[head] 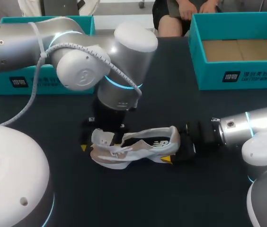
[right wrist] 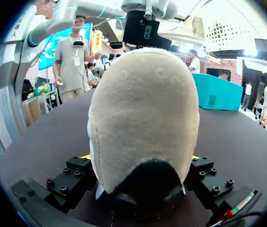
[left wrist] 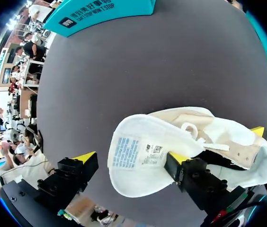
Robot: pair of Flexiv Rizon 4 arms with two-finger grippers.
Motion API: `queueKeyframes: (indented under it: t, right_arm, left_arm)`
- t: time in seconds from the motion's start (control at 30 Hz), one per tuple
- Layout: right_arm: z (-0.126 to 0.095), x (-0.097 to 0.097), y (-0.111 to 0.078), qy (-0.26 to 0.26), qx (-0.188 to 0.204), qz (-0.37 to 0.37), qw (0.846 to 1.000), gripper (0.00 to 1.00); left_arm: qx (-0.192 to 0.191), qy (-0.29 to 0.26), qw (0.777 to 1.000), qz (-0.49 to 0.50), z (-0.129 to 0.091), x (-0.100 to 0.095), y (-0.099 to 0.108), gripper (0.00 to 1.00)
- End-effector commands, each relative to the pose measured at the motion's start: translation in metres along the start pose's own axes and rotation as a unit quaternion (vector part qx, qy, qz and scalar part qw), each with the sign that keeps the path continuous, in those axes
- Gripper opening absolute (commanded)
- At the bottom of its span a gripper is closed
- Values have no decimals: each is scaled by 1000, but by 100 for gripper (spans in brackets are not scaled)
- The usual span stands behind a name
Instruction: Take the shoe out of the shoebox, open the shoe tongue, remove and reinsert the insole, then place the shoe into the shoebox
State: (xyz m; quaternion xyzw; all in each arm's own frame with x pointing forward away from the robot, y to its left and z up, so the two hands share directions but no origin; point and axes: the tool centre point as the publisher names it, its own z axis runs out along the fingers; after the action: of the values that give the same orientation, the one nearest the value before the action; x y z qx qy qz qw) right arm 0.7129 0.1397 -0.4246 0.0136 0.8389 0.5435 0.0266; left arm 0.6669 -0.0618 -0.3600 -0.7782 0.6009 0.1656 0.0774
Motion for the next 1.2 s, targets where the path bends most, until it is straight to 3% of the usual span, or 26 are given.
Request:
queueKeyframes:
  t: [0.03, 0.23, 0.57, 0.7, 0.83, 0.97, 1.17, 1.2]
  right_arm:
    - [3, 1, -1, 0, 2, 1, 1000, 0]
    - [3, 1, -1, 0, 2, 1, 1000, 0]
    - [3, 1, -1, 0, 2, 1, 1000, 0]
    - [3, 1, -1, 0, 2, 1, 1000, 0]
    - [3, 1, -1, 0, 2, 1, 1000, 0]
    - [3, 1, -1, 0, 2, 1, 1000, 0]
    - [3, 1, -1, 0, 2, 1, 1000, 0]
    - [3, 1, -1, 0, 2, 1, 1000, 0]
  left_arm:
    - [-9, 1, 1000, -10, 18, -8, -4, 100]
    - [-15, 13, 1000, -8, 19, -25, -12, 100]
    - [10, 76, 991, 107, -27, -45, -20, 100]
    - [15, 111, 974, 195, -44, -47, -20, 100]
    - [35, 138, 928, 345, -65, -45, -24, 100]
    - [70, 154, 848, 503, -88, -43, -29, 100]
    - [117, 167, 731, 651, -126, -24, -32, 100]
    - [129, 161, 722, 660, -131, -20, -33, 100]
